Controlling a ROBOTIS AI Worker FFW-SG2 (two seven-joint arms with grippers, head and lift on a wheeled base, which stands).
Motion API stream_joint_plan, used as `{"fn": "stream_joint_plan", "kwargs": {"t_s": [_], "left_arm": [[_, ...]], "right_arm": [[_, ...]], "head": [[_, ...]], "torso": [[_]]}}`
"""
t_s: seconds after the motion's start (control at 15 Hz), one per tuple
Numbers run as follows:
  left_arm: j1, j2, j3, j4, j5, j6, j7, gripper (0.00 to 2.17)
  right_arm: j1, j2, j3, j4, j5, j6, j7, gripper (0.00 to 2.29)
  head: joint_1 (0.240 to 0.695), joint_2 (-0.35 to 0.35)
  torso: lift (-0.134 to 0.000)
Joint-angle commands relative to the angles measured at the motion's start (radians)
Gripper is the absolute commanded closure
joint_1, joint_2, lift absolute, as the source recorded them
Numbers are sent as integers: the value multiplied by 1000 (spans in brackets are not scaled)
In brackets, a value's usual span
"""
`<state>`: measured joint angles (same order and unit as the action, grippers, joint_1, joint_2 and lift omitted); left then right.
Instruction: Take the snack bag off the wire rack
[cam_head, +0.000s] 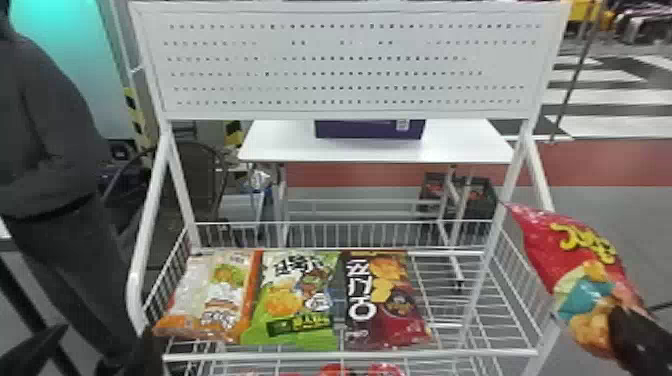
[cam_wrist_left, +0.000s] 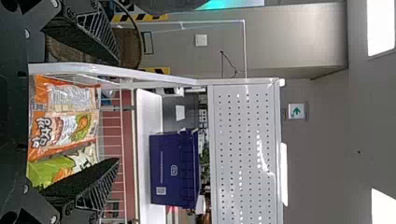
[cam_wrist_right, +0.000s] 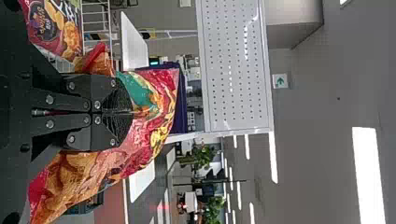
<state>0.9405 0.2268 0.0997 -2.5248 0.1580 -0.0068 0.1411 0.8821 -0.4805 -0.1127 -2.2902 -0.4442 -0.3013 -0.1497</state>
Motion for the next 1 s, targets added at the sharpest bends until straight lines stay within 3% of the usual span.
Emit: {"fn": "stream_joint_plan", "kwargs": {"t_s": [0.0,0.93], "left_arm": [[0,0,0,0,0,0,0,164],[-11,-1,0,4,0,6,-2,164]], "right_arm": [[0,-3,1,0,1,0,1,2192],[-12,-7,8,0,10,25,-1,2192]], "head": [[499,0],[499,0]], "torso": [[0],[0]]}}
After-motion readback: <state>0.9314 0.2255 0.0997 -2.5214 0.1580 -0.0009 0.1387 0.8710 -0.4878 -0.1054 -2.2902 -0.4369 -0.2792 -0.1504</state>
